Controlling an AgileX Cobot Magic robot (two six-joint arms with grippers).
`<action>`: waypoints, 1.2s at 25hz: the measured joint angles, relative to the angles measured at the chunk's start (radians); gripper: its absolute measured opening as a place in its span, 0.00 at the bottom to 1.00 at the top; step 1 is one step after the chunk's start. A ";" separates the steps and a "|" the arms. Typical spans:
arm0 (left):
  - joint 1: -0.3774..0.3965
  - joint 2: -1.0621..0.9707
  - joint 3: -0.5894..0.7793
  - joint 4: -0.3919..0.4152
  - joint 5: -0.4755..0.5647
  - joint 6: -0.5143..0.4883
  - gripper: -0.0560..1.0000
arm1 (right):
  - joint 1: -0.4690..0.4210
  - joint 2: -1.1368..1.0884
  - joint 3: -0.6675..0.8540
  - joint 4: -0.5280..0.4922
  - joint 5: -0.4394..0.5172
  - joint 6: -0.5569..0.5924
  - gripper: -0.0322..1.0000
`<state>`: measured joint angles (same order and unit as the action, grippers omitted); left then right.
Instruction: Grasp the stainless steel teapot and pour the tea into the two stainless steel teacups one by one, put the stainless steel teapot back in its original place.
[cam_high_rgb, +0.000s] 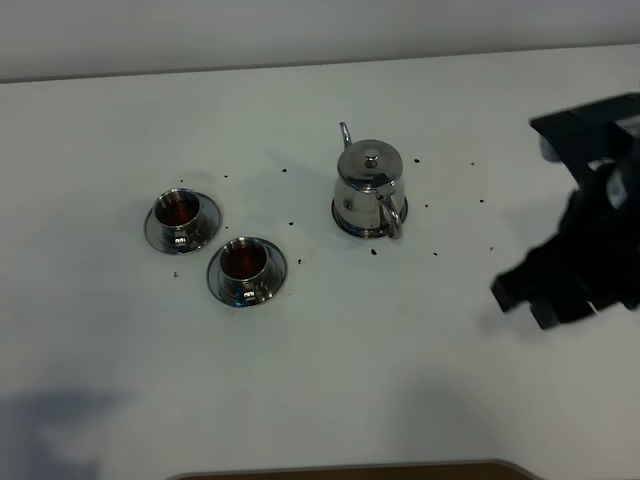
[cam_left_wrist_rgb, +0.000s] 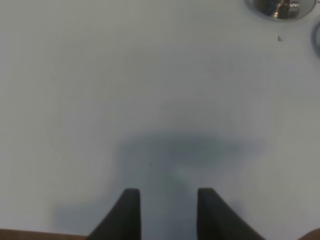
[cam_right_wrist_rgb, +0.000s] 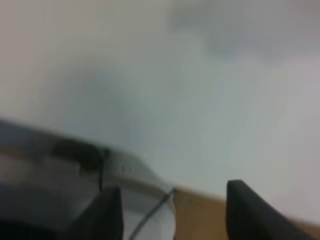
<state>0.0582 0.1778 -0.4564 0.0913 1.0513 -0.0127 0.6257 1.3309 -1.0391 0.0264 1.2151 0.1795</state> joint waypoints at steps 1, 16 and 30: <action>0.000 0.000 0.000 0.000 0.000 0.000 0.36 | 0.000 -0.066 0.057 0.000 0.000 0.000 0.48; 0.000 0.000 0.000 0.000 0.000 0.001 0.36 | 0.000 -0.725 0.508 0.036 -0.080 -0.097 0.48; 0.000 0.000 0.000 0.000 0.000 0.001 0.36 | -0.089 -0.765 0.520 0.040 -0.101 -0.112 0.47</action>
<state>0.0582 0.1778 -0.4564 0.0913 1.0513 -0.0118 0.5367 0.5656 -0.5192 0.0662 1.1138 0.0680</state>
